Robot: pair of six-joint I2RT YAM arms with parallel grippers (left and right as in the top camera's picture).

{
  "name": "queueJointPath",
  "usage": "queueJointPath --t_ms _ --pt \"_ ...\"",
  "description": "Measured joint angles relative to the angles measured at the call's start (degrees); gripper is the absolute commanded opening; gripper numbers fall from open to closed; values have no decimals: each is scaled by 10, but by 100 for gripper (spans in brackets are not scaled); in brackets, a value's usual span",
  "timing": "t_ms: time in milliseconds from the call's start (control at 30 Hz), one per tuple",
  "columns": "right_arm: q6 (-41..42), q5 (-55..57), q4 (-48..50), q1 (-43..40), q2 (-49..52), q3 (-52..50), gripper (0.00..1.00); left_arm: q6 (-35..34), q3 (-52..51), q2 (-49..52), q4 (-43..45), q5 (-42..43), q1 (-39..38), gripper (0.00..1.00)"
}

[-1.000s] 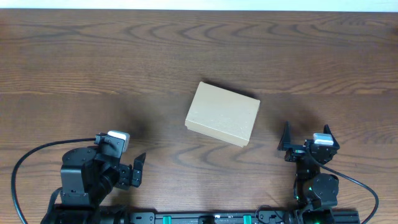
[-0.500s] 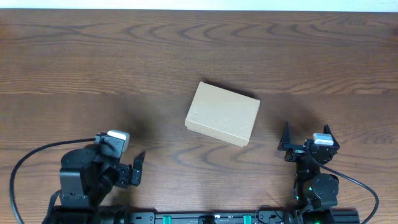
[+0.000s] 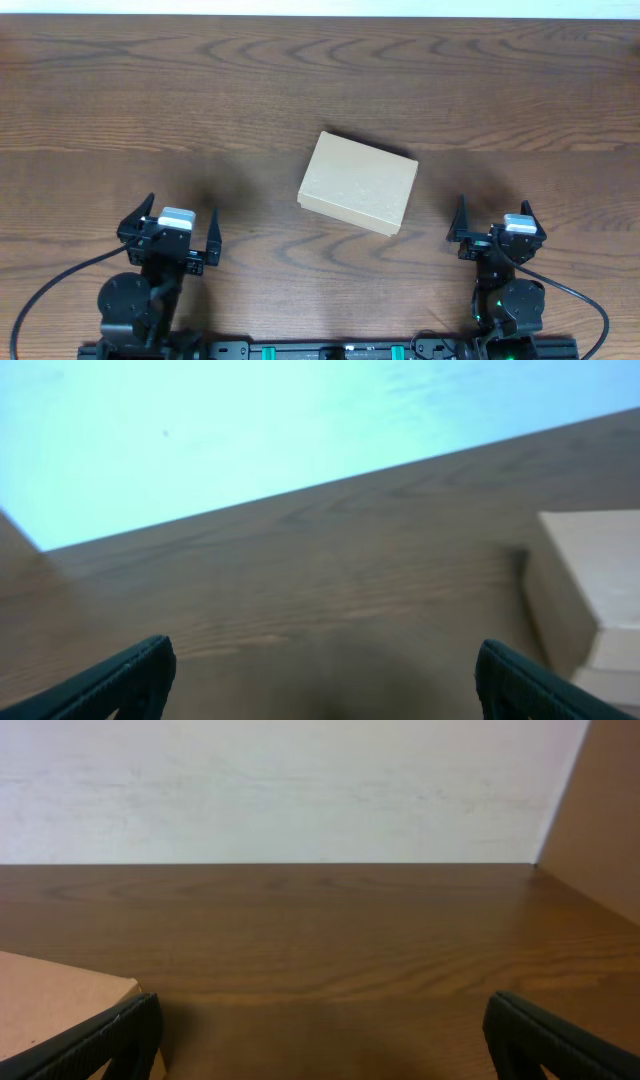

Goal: Pack container

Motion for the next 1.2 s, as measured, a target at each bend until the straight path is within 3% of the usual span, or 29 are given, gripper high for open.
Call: queueJointPath --t_ms 500,867,1200 --pt "0 2 0 0 0 0 99 -38 -54 -47 43 -120 0 95" --pt "0 2 0 0 0 0 99 -90 -164 -78 113 -119 0 95" --pt "0 2 0 0 0 0 99 -113 -178 -90 127 -94 0 96"
